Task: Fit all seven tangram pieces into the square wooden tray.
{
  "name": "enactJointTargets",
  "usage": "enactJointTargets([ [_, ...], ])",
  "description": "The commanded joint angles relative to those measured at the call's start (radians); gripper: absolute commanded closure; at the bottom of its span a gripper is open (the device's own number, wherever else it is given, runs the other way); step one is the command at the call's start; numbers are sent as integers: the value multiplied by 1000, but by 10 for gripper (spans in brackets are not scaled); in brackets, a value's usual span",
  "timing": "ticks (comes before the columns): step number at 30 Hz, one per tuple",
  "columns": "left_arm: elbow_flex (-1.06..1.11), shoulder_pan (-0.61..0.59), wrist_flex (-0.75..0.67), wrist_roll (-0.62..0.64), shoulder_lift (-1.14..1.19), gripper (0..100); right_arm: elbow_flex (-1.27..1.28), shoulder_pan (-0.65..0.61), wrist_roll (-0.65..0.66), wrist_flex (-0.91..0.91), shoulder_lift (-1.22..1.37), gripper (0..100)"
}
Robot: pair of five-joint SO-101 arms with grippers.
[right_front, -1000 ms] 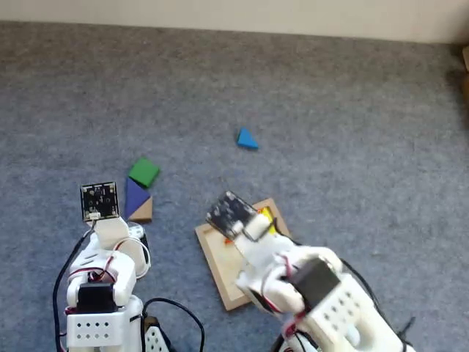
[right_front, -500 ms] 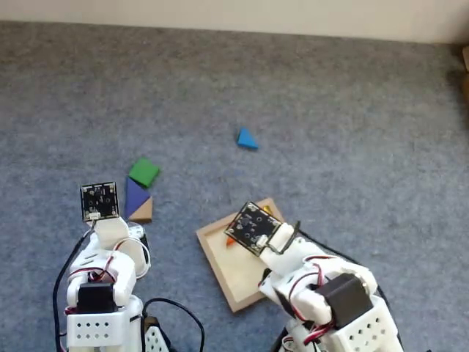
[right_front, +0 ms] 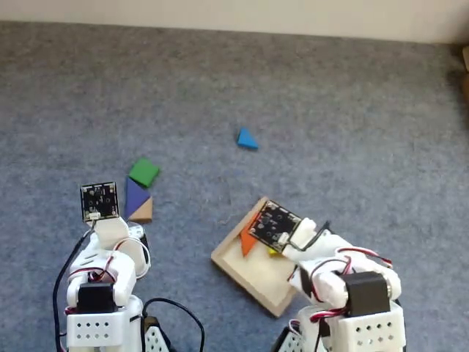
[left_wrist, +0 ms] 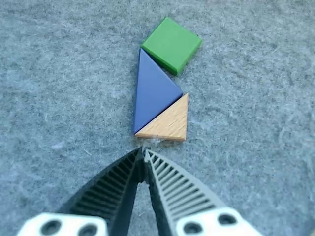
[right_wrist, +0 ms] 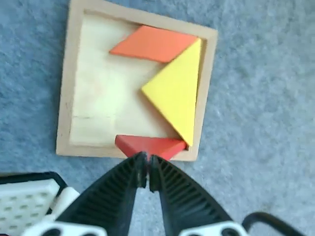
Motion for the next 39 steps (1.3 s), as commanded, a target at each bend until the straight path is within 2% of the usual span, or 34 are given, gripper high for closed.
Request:
enactJointTargets([
  [1,21,-15,2,-6,-2,995,18,104,57,-10,28,994],
  [20,21,-15,2,-6,-2,995,76,452,58,-8,25,994],
  [27,21,-15,2,-6,-2,995,191,444,61,-13,28,994],
  [34,21,-15,2,-6,-2,995,193,320,52,-13,28,994],
  [36,21,-15,2,-6,-2,995,193,286,6,-15,25,994],
  [39,21,-15,2,-6,-2,995,137,265,-143,-79,31,994],
])
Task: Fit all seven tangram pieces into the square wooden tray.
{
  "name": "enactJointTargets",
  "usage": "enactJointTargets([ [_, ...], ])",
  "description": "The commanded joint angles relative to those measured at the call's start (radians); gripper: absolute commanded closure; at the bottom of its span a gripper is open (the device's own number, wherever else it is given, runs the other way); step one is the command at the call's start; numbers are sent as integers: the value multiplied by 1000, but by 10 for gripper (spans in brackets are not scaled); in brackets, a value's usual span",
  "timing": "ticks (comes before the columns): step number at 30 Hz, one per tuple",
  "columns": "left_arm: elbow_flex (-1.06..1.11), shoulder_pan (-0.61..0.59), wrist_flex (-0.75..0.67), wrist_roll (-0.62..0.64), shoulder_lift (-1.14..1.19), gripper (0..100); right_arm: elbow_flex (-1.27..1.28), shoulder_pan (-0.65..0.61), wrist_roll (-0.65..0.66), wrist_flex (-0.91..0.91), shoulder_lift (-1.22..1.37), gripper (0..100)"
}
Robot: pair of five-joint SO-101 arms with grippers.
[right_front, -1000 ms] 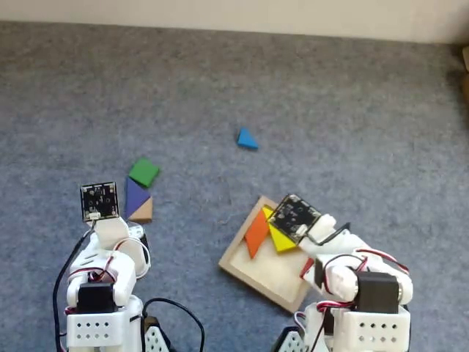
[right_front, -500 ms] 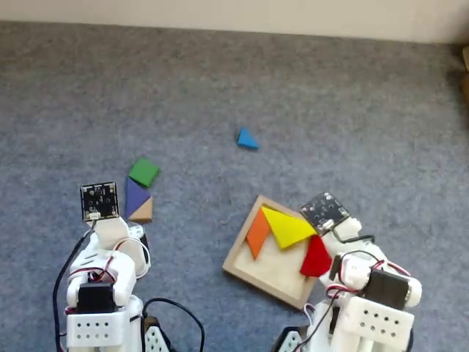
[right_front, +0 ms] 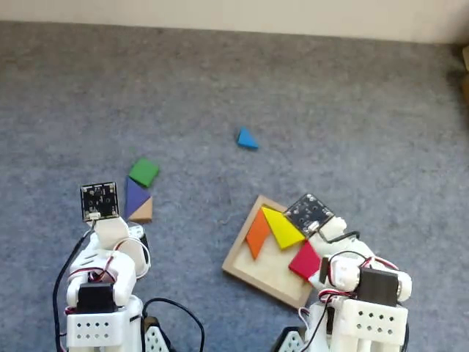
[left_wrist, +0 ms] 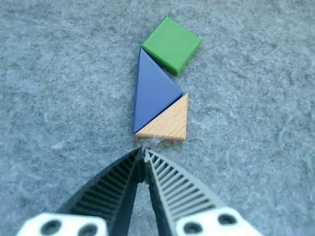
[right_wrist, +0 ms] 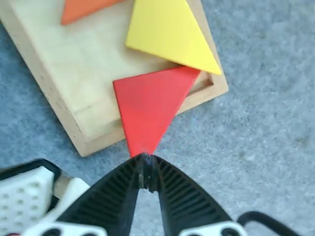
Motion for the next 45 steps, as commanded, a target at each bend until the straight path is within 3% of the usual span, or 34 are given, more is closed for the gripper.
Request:
enactJointTargets([
  [1,21,-15,2,-6,-2,995,-30,-25,-160,-87,30,994],
  [9,21,-15,2,-6,-2,995,-85,-24,-305,-125,61,994],
  [20,21,-15,2,-6,-2,995,-234,-33,-450,-130,490,991],
  [30,21,-15,2,-6,-2,995,-263,-116,-677,-397,705,991],
  [45,21,-15,2,-6,-2,995,-323,94,-706,-464,771,991],
])
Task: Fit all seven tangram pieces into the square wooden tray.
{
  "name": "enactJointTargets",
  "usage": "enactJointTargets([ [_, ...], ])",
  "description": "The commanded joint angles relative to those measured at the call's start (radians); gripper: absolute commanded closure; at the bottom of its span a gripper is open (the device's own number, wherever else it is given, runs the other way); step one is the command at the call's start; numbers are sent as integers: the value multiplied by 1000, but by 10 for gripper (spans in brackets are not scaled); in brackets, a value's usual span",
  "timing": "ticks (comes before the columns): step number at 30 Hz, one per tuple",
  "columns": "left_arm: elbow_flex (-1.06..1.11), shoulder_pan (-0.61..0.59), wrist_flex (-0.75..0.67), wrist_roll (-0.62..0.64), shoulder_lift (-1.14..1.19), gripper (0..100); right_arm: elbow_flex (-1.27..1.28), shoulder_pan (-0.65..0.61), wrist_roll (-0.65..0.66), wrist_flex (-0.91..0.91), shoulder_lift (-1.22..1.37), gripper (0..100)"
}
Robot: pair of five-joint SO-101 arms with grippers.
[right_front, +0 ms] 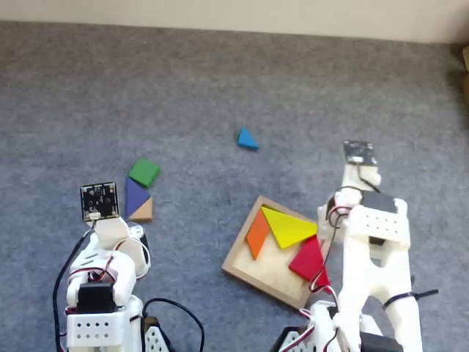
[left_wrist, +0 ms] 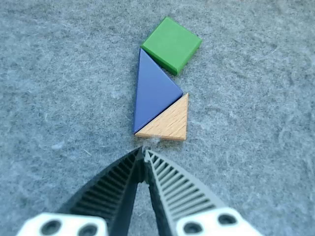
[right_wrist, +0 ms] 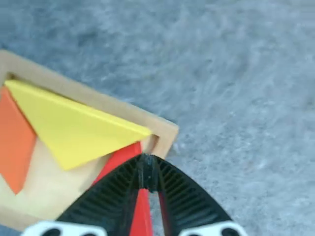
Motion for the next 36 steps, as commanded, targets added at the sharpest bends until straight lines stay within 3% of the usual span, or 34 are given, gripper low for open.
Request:
enactJointTargets([
  [1,21,-15,2,-6,-2,995,-58,44,-2,-15,-4,991],
  [15,21,-15,2,-6,-2,995,53,28,-2,-53,10,991],
  [21,21,-15,2,-6,-2,995,51,8,-8,-101,206,991],
  [27,21,-15,2,-6,-2,995,-21,-114,-14,-122,329,991],
  [36,21,-15,2,-6,-2,995,-196,-314,-161,-124,341,991],
])
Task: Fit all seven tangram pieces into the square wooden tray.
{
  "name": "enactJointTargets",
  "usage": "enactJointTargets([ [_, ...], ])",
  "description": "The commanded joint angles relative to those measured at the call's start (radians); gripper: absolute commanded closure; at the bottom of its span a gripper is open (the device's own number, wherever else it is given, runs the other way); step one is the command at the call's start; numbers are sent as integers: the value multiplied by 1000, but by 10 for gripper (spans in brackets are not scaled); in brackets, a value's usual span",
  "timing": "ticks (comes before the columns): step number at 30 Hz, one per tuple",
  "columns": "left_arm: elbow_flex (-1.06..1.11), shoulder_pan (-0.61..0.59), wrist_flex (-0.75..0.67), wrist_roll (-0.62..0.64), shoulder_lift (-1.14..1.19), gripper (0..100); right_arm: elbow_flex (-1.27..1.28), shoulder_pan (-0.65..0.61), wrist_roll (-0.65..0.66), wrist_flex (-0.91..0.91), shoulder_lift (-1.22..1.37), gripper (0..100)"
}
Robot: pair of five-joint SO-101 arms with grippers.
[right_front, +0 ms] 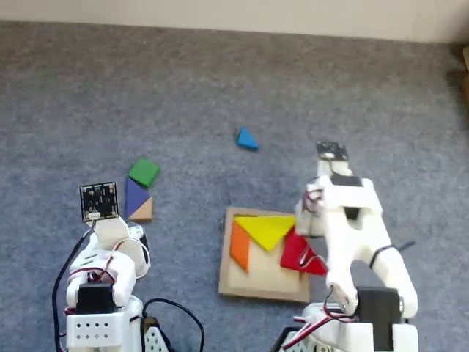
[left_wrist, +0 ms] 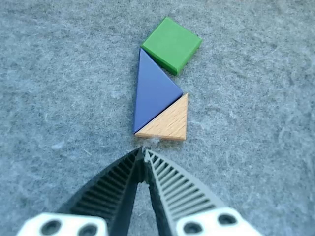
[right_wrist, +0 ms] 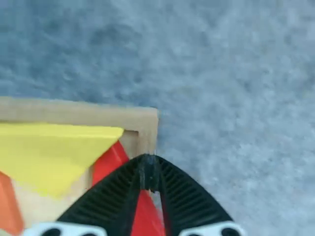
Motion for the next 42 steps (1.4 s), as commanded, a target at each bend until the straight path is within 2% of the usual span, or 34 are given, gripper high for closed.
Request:
enactJointTargets([
  [1,21,-15,2,-6,-2,995,-101,-102,-37,-28,-1,991],
  [7,21,-15,2,-6,-2,995,-137,-140,-61,-101,-13,991],
  [16,21,-15,2,-6,-2,995,-131,-82,-51,39,-166,991],
  [21,21,-15,2,-6,-2,995,-130,38,106,108,-200,991],
  [24,21,-15,2,-6,-2,995,-79,76,141,104,-199,991],
  [35,21,-15,2,-6,-2,995,91,56,170,110,-200,991],
  [42,21,-15,2,-6,-2,995,183,-85,169,133,-209,991],
])
